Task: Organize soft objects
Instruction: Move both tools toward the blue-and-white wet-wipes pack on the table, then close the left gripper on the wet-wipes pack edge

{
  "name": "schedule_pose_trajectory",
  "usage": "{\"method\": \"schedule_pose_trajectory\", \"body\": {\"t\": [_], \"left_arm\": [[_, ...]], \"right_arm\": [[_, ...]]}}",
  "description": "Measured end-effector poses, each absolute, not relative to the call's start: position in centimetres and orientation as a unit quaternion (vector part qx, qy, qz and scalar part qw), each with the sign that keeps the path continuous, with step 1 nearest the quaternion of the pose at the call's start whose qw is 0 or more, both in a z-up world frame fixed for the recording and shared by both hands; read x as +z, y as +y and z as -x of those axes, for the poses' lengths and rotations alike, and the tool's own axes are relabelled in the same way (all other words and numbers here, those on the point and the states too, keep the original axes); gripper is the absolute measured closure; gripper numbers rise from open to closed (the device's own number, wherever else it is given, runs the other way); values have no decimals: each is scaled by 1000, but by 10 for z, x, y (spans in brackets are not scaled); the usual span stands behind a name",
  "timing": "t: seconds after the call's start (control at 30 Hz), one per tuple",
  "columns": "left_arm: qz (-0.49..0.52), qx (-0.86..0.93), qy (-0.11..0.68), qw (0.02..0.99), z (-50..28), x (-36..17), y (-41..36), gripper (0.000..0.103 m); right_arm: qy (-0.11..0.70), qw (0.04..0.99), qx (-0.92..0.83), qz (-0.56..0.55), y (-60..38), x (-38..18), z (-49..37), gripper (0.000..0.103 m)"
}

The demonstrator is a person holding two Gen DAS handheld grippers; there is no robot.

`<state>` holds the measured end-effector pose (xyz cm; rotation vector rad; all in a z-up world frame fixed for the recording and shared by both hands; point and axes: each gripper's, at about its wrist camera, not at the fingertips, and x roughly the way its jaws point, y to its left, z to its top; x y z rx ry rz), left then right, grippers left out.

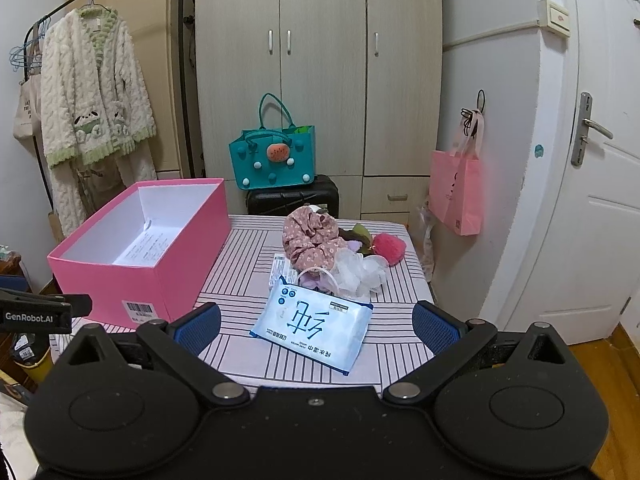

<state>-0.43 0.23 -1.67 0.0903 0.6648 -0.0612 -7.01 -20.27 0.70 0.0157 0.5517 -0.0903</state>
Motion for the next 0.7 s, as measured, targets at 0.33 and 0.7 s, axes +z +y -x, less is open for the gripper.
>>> {"method": "schedule_pose_trajectory", "body": {"t": [0.33, 0.7], "left_arm": [[-50, -29, 325, 944, 2, -15, 4, 0], [-69, -50, 290, 953, -7, 3, -17, 0]], "right_arm": [[273, 961, -40, 3, -205, 9, 70, 0], [249, 967, -17, 42, -217, 4, 64, 0]]}}
